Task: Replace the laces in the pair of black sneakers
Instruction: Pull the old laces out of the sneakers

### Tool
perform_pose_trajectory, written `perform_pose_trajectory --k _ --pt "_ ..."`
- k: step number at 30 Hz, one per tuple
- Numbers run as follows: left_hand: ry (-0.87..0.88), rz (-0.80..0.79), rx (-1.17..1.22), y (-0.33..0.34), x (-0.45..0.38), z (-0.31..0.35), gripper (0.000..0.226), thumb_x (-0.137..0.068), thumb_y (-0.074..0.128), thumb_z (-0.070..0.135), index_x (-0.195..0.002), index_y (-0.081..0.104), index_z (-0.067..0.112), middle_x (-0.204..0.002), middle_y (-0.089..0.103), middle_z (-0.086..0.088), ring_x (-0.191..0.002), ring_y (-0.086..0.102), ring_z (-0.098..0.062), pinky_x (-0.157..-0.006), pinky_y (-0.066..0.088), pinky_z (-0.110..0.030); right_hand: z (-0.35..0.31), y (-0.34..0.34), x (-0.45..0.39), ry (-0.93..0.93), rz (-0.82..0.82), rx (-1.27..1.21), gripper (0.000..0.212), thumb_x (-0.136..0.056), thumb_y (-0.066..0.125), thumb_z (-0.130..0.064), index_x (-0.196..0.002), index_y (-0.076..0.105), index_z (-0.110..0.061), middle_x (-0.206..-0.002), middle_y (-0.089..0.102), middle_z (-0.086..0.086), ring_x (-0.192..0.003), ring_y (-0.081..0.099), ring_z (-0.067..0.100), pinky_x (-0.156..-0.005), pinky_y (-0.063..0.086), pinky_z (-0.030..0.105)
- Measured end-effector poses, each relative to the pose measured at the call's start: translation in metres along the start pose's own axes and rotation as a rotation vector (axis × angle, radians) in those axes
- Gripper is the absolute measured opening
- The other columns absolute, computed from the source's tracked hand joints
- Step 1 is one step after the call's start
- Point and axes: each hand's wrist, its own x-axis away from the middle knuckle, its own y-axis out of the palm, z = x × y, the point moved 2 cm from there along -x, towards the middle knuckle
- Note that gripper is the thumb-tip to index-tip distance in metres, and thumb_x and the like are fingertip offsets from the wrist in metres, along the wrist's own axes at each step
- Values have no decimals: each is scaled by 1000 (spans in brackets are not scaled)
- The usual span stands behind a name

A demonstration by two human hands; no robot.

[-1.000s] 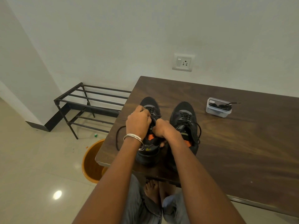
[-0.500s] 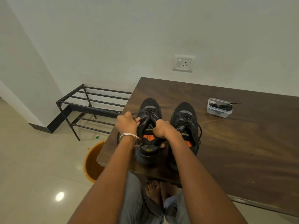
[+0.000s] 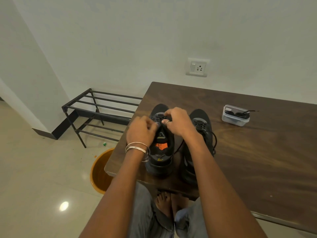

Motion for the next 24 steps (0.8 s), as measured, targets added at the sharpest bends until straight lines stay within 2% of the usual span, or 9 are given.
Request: perform_pose_trajectory --k 1,3,7,11,15,20,22,24 --pt "36 -99 9 5 0 2 25 -85 65 42 -98 63 21 -103 58 -1 -95 58 -19 -82 51 -36 -2 3 -1 -29 -10 -21 28 -93 65 -22 -118 68 -12 -123 63 11 -115 58 29 -98 48 41" --pt "36 -191 -63 12 1 4 35 -83 68 39 -108 58 16 -110 55 -6 -102 55 -24 -88 48 -38 -4 11 -2 -60 -44 25 26 -93 63 -18 -118 68 -13 -123 61 11 -116 56 30 -99 47 47" --pt "-71 -203 -155 17 2 3 42 -90 62 33 -121 51 7 -124 49 -14 -114 52 -34 -91 43 -42 -5 27 -3 -51 -90 217 30 -92 62 -15 -121 64 -11 -126 47 10 -118 48 32 -98 44 54" --pt "-87 -176 -152 17 4 3 32 -95 53 31 -112 56 5 -119 53 -17 -110 52 -38 -85 42 -42 -10 31 -2 -72 63 251 20 -93 62 -13 -112 67 -11 -119 54 7 -111 55 27 -96 46 48" --pt "-93 -153 -144 16 6 2 33 -96 51 34 -113 55 5 -120 52 -16 -108 54 -38 -83 42 -42 -15 34 -2 -114 160 290 10 -94 57 -9 -99 65 -9 -109 60 9 -102 59 28 -87 46 41" --pt "-99 -127 -148 14 10 5 34 -97 50 34 -116 52 7 -121 50 -13 -108 54 -34 -76 37 -36 -10 31 -3 19 252 38 10 -89 59 -6 -86 69 -6 -92 68 9 -90 63 28 -79 50 37" --pt "-127 -138 -143 14 10 4 35 -96 49 34 -118 53 7 -122 49 -13 -109 54 -35 -78 38 -38 -1 29 -3 184 297 -206 11 -88 61 -8 -80 69 -8 -88 69 9 -90 63 25 -83 52 38" --pt "-155 -160 -136 14 10 3 36 -96 49 35 -120 54 8 -124 50 -14 -112 53 -37 -85 42 -42 9 30 -5 381 300 -459 12 -86 62 -7 -78 69 -2 -87 70 15 -88 64 25 -84 56 43"
